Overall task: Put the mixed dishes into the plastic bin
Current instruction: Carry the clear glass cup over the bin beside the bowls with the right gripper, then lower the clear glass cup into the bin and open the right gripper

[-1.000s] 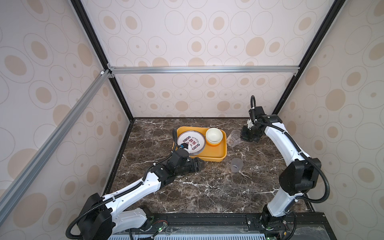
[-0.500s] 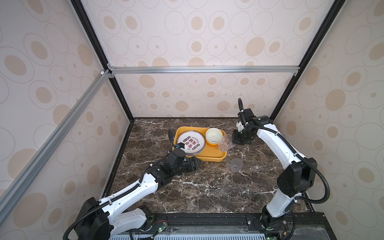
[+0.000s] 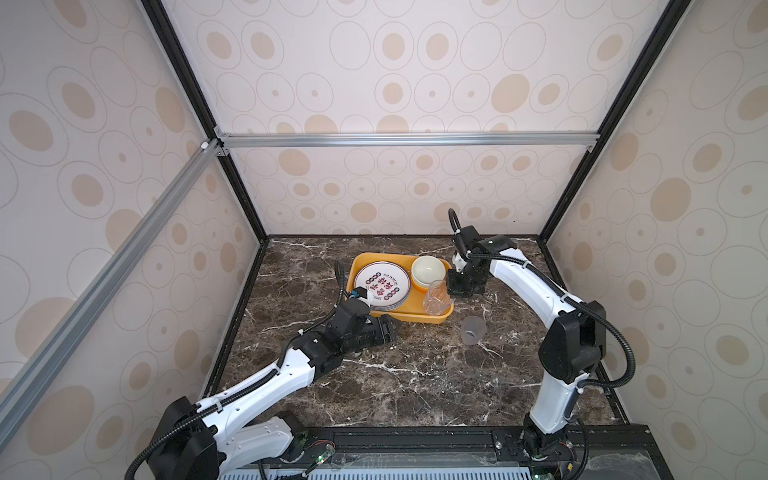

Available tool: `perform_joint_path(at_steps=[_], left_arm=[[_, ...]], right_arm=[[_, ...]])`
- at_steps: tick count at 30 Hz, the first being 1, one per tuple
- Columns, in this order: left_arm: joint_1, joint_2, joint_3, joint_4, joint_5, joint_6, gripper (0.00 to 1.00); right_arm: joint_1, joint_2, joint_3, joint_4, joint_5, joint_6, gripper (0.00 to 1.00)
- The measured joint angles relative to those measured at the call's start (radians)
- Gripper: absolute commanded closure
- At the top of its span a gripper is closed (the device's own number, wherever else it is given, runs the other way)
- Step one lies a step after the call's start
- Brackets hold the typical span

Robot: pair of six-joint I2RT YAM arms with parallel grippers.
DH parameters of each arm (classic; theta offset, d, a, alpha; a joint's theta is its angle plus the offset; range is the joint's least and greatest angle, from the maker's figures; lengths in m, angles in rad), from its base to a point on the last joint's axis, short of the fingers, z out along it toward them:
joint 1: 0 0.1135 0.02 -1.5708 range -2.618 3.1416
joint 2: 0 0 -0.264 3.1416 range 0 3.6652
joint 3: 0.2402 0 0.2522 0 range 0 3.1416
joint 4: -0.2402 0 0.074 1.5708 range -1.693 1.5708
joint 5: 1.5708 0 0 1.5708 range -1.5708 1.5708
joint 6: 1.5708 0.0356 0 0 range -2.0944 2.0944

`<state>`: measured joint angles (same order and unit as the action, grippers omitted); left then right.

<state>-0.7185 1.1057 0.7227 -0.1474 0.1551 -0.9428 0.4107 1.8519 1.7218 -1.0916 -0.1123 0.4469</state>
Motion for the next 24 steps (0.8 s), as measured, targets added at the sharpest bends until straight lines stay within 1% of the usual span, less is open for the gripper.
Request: perform_joint_path(at_steps=[24], left_arm=[[0.012, 0.0, -0.011, 0.002, 0.004, -0.003, 0.31]], right_arm=[[0.02, 0.126, 0.071, -0.001, 0.072, 0.0, 0.99]])
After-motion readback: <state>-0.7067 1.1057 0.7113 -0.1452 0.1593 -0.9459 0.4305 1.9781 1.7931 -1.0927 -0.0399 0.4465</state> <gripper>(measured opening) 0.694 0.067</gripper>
